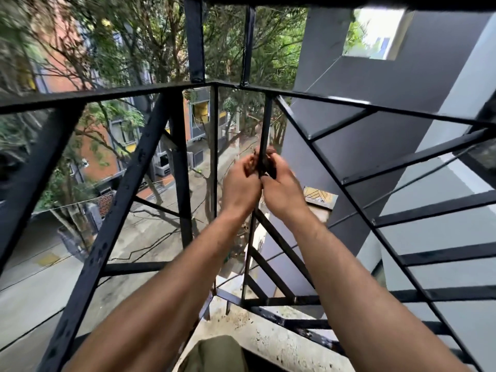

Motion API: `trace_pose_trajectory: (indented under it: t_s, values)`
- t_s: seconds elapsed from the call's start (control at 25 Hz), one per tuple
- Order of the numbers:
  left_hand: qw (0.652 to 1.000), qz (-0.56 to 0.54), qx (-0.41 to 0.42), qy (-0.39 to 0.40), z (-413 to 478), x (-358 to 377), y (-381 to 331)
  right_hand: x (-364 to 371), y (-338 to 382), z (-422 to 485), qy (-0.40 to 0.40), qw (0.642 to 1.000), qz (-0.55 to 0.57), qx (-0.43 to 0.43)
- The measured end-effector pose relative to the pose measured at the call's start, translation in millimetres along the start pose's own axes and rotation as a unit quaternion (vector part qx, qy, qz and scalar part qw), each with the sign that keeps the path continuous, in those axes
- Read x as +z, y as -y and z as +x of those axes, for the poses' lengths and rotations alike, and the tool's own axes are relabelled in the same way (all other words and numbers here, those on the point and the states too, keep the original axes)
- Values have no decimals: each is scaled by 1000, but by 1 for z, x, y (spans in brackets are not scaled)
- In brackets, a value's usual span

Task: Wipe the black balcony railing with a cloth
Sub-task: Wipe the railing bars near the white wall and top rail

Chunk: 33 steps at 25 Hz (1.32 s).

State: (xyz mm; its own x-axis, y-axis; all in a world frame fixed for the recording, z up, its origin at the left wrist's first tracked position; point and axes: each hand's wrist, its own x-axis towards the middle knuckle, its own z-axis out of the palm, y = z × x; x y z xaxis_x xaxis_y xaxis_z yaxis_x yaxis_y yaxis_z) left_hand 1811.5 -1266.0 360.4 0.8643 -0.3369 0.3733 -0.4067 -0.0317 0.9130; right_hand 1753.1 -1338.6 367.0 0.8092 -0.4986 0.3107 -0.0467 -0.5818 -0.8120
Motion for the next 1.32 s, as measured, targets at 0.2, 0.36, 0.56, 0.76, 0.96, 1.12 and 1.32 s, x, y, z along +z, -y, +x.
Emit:
trace_pose_trajectory:
  t_s: [0.2,0.36,0.56,0.76,0.96,1.12,1.32]
  values:
    - [985,-13,118,-125,34,-5,-47,3,-9,5,59,982,174,-33]
    - [948,127,215,-198,-6,10,-30,-7,-5,-9,-31,902,431,13]
    - [981,-36,93,167,-32,12,-34,-25,-23,-23,-57,876,478,23]
    - [986,23,80,-145,-22,-12,-4,-1,2,16,-146,966,210,35]
    - [985,-88,3,-151,-22,14,34,-3,9,25,-126,976,-56,-168]
    - [983,9,109,-147,-44,43,46,-33,-90,-32,-106,958,-258,-63]
    - [927,-349,-134,36,-43,71,56,-17,-50,-6,-46,975,-174,-130]
